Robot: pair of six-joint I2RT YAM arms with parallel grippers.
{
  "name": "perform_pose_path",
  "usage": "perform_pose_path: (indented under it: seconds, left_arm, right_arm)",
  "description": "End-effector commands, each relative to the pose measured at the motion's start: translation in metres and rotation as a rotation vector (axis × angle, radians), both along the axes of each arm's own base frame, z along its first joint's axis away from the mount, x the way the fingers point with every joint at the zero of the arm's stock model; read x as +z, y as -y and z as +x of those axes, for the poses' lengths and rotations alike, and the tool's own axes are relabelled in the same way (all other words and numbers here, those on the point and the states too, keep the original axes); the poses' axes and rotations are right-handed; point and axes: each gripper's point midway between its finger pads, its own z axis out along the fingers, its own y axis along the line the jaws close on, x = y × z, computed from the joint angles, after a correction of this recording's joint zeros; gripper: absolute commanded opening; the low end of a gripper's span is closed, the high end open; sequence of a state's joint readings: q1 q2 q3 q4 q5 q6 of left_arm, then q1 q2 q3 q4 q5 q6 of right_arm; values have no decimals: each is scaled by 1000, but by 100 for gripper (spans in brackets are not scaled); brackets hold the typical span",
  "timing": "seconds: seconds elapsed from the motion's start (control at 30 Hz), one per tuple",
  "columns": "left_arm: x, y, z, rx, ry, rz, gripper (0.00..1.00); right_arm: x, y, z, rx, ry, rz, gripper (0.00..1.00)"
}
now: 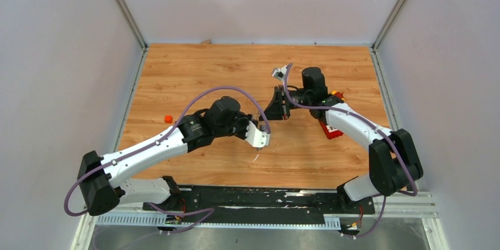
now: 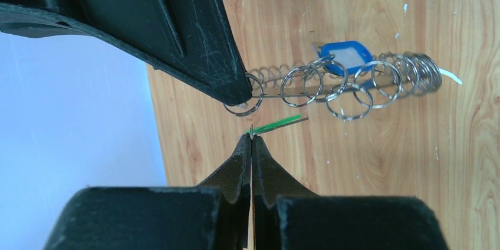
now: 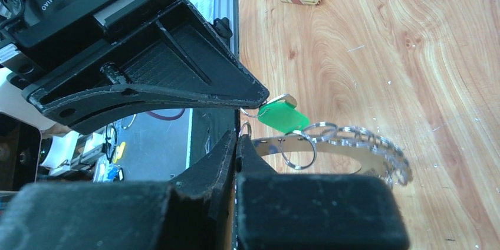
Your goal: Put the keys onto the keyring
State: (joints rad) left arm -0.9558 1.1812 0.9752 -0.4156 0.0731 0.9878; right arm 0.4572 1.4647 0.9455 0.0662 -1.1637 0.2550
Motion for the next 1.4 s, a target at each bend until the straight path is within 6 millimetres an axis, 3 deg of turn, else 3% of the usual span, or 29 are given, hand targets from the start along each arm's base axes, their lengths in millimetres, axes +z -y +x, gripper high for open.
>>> perform_pose_path:
  seconds: [0.0, 0.43, 0.97, 1.37]
  left_arm:
    - [33, 12, 3, 5, 30, -99, 0]
    - [31, 20, 1, -5, 33, -78, 0]
    - [30, 10, 10, 36, 110, -55, 0]
    - [19, 7, 3, -1, 140, 7, 0]
  right_arm:
    - [18, -6, 7, 11, 76, 25, 0]
    - [17, -8, 5, 20, 71, 23, 0]
    - [16, -9, 3, 37, 60, 20, 0]
    - [16, -8, 6, 19, 46, 15, 0]
